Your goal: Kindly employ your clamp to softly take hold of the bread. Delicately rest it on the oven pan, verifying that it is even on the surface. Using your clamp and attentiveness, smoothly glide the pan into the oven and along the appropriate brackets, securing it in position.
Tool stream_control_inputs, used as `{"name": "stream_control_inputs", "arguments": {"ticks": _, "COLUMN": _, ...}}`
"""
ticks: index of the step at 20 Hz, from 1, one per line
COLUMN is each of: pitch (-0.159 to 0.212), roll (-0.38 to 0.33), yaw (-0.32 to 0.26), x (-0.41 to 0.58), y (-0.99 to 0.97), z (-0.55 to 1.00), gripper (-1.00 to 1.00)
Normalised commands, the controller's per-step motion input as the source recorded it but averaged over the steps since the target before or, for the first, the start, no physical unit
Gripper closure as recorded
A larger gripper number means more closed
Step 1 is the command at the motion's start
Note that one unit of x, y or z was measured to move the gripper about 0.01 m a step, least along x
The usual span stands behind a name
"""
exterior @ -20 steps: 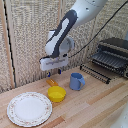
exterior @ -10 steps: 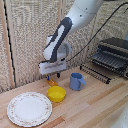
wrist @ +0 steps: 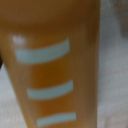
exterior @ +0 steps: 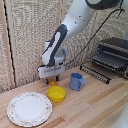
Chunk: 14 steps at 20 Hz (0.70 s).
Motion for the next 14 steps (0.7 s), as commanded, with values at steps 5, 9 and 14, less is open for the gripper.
{"name": "stream_control_inputs", "arguments": {"ticks": 5, "pitch": 0.008, "roll": -0.03, "yaw": 0.013, "x": 0.007, "y": 0.1, "z": -0.02, "gripper": 1.0}}
{"name": "stream_control_inputs", "arguments": {"ticks": 9, "pitch": 0.0, "roll": -0.071, "yaw": 0.015, "x": 0.012, "y": 0.29, "z": 0.0, "gripper": 1.0}}
{"name": "stream_control_inputs", "arguments": {"ticks": 14, "pitch": 0.001, "roll": -0.091, "yaw": 0.018, "x": 0.0, "y": 0.4, "z": 0.0, "gripper": 1.0}}
